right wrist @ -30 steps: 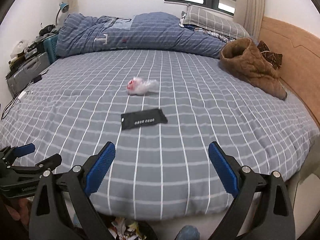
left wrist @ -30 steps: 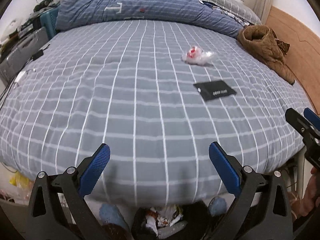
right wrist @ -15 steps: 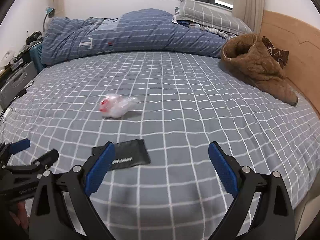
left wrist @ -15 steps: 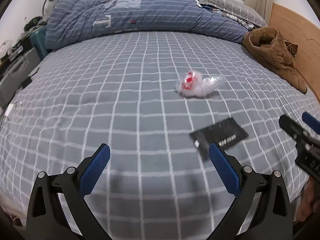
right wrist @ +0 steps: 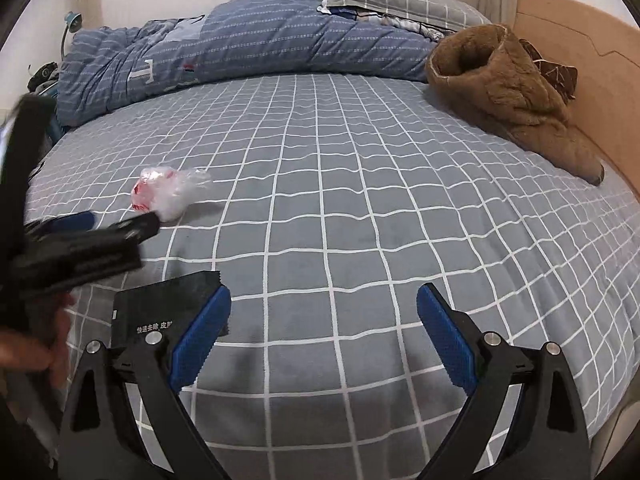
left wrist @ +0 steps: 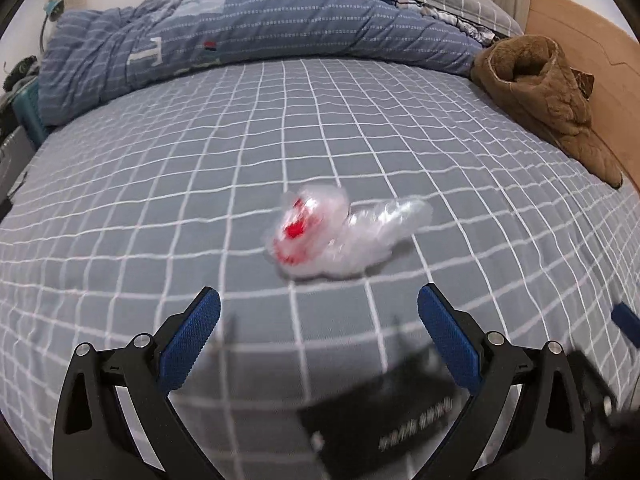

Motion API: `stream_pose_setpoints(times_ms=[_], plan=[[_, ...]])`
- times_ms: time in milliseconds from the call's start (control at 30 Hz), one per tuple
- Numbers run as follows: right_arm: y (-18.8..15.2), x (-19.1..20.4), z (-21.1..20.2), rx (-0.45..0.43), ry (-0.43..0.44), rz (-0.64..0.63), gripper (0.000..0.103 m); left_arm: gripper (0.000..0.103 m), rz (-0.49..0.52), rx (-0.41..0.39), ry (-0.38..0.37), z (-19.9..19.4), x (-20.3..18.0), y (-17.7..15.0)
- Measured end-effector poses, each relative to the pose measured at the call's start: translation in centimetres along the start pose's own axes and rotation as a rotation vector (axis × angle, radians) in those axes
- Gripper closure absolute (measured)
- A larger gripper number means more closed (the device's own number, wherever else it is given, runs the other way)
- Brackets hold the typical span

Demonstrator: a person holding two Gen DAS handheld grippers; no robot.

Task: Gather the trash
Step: 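Grasp the red-printed plastic bag with the left tool while the right tool grasps the black packet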

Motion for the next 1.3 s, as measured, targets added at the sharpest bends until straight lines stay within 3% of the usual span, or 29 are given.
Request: stream_pose_setpoints(times_ms=[267,333,433,567,767,933,1300], plan=[[0.1,-0.4,0.7,0.014,0.025,0.018,0.013,0.007,0.013,0.009,-0.001,3.5,-0.7,1.7],[0.1,-0.3,0.8,0.015,0.028,0.014,0.013,0.013,0.012,0.014,-0.012,3.8,-0.8,1.6],[0.1,0.2,0.7,0.015,0.035,0.007,0.013,0.033,0.046,0.033,-0.015,4.4,-1.1,1.6],[0.2,1.2,0.6,0.015,0.045,-0.011,0.013,0.042,0.040,0.037,-0.033,4.2,-0.7,1.8],[0.1,4.4,0.8,0.029,0.069,-0.067,0.013,0.042,-0.006,0.009,-0.017,0.9,2.8,1.0],[-0.8,9.1,1.5,0.067,0.110,-0.132,0.013,0.042,-0.063,0.013,0.025,-2.5,7.7,-1.8],[-3.3,15.7,5.1,0.172,0.063,-0.198,0.013,0.042,-0.142,0.056,0.035,-6.6,14.8,-8.5]])
Point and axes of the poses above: each gripper's, at about its wrist camera, not at the fingertips, and z roughly the way its jaws point, x to its left, y to its top, the point moved 8 cm from there along z, roughly the way its jaws point, and after that the axes turned 3 degrees about z, right-handed, at the moved point
